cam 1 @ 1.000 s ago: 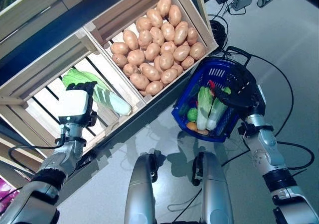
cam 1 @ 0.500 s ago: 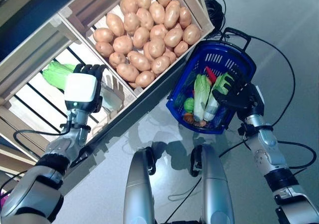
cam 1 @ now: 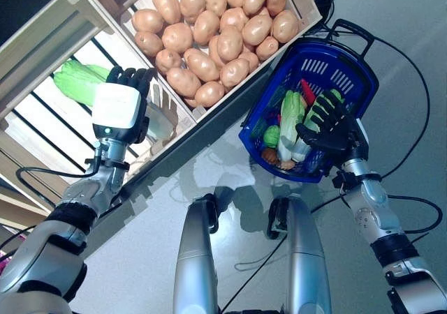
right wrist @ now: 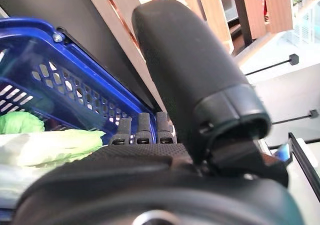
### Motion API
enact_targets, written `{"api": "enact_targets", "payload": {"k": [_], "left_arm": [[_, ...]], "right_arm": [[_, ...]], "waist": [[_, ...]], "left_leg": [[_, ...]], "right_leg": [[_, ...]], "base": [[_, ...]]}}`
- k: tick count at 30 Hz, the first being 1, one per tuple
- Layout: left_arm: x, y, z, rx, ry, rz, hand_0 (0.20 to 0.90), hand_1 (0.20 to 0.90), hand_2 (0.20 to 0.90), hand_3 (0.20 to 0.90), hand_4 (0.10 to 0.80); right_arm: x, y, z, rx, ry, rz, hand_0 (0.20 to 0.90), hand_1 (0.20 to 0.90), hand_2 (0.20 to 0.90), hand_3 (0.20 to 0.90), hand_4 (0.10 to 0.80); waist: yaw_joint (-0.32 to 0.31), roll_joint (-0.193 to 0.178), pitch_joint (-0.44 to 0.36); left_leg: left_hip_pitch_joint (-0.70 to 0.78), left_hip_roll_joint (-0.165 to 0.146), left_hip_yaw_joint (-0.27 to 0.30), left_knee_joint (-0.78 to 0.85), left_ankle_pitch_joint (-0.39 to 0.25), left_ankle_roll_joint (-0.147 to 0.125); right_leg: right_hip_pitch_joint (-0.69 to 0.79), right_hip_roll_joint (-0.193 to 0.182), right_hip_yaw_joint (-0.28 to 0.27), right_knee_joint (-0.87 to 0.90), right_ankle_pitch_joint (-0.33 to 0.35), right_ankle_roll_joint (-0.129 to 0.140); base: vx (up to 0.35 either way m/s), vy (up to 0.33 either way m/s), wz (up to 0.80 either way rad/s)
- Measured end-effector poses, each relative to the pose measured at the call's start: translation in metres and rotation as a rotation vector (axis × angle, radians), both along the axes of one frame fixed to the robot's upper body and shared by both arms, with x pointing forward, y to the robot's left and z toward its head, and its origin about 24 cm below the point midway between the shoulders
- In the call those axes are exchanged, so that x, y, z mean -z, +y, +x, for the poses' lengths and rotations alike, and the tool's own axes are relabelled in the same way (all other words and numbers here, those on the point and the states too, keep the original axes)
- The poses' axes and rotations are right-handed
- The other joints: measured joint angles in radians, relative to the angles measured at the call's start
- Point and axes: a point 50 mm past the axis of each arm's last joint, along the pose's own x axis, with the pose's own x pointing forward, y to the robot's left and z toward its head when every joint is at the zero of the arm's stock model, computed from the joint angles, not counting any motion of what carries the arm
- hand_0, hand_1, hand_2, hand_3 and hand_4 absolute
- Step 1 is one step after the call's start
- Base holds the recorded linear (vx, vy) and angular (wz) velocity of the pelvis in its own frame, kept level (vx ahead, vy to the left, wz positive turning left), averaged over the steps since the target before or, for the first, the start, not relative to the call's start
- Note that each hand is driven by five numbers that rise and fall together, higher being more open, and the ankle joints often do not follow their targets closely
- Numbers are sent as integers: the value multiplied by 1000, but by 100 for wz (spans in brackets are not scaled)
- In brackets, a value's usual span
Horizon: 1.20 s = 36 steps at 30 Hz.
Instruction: Put vegetables into the basket
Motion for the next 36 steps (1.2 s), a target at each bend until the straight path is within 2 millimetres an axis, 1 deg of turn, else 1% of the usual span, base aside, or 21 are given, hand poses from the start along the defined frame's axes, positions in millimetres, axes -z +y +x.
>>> {"api": "enact_targets", "payload": {"k": [7, 11, 13, 15, 16, 17, 18, 22, 36], "left_arm": [[-7, -4, 1, 17, -38, -45, 900, 900, 900, 900, 800], [-3, -10, 1, 42, -83, -215, 900, 900, 900, 900, 800], [-3, -12, -1, 64, -160, -292, 900, 900, 900, 900, 800], [0, -12, -3, 53, -252, -386, 900, 900, 900, 900, 800], [1, -11, -5, 47, -279, -404, 900, 900, 900, 900, 800], [3, -9, -10, 37, -339, -410, 900, 900, 900, 900, 800], [3, -7, -12, 31, -361, -401, 900, 900, 900, 900, 800], [0, -9, -15, 50, -406, -351, 900, 900, 900, 900, 800], [16, -4, -22, 30, -348, -312, 900, 900, 900, 900, 800]], "right_arm": [[-8, 2, 3, -7, -24, 1, 900, 900, 900, 900, 800], [-8, 4, 4, -12, -26, 2, 900, 900, 900, 900, 800], [-9, 5, 4, -11, -37, 5, 900, 900, 900, 900, 800], [-6, 6, 2, -3, -31, 16, 900, 900, 900, 900, 800], [-4, 7, 2, 0, -30, 21, 900, 900, 900, 900, 800], [-2, 8, 1, 8, -24, 31, 900, 900, 900, 900, 800], [0, 10, 1, 15, -18, 36, 900, 900, 900, 900, 800], [4, 11, -1, 18, -11, 10, 900, 900, 900, 900, 800], [10, 10, -5, 21, 5, 13, 900, 900, 900, 900, 800]], "waist": [[4, 0, 0], [3, 0, 0], [-5, 0, 0], [-7, -1, 0], [-7, -1, 0], [-6, -1, 1], [-5, -1, 1], [2, -2, 0], [-6, -3, 1]], "left_leg": [[-41, -1, -3, 19, 1, 1], [-55, -2, -13, 20, 5, -4], [-78, -2, -21, 27, 9, -10], [-89, -1, -30, 31, 10, -13], [-89, -1, -31, 30, 12, -17], [-90, -1, -34, 30, 9, -12], [-89, -1, -36, 28, 10, -13], [-80, -2, -45, 27, 10, -14], [-72, -1, -45, 25, 12, -16]], "right_leg": [[-40, -2, 1, 19, -1, -6], [-51, 1, -4, 20, 0, -8], [-71, 2, -9, 31, 4, -10], [-77, 4, -17, 35, 1, -16], [-77, 5, -17, 34, 1, -16], [-77, 6, -20, 34, -1, -22], [-74, 5, -23, 33, -1, -22], [-59, 8, -29, 30, -3, -24], [-52, 8, -30, 27, -1, -23]], "base": [[-8, -5, 0], [-35, -47, 1], [-27, -64, 5], [26, -42, 5], [55, -40, 4], [4, -41, 4], [55, -43, 5], [6, -15, 2], [1, 0, 0]]}}
